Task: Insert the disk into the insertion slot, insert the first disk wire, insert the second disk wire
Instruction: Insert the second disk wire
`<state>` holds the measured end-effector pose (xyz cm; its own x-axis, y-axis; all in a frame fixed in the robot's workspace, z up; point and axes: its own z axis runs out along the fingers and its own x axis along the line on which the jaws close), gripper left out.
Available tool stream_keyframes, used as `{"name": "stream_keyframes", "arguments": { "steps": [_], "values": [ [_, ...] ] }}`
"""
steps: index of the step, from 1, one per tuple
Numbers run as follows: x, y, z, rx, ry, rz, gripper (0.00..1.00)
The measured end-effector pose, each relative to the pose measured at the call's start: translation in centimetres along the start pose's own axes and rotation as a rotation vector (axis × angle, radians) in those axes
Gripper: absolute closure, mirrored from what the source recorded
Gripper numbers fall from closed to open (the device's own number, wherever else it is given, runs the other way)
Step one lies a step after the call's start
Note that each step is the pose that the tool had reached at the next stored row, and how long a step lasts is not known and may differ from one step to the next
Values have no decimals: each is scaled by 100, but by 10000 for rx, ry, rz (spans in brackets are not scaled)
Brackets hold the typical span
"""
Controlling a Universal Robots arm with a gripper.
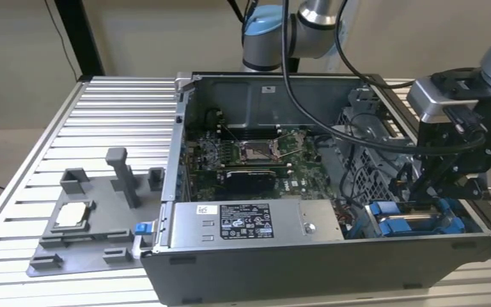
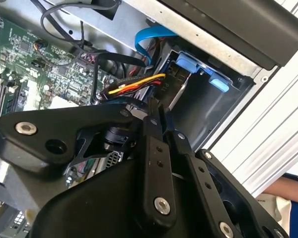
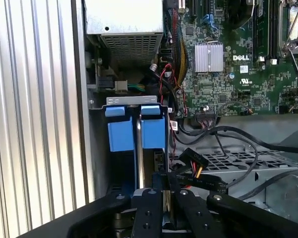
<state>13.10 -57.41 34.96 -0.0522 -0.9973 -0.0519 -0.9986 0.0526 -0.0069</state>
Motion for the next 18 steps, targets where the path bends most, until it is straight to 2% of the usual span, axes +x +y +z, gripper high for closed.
{"name": "stream_keyframes", "arguments": {
  "steps": [12, 18],
  "values": [
    [-2, -12, 47, 14, -3, -9, 100],
    [-1, -13, 59, 7, 4, -145, 100]
  ]
}}
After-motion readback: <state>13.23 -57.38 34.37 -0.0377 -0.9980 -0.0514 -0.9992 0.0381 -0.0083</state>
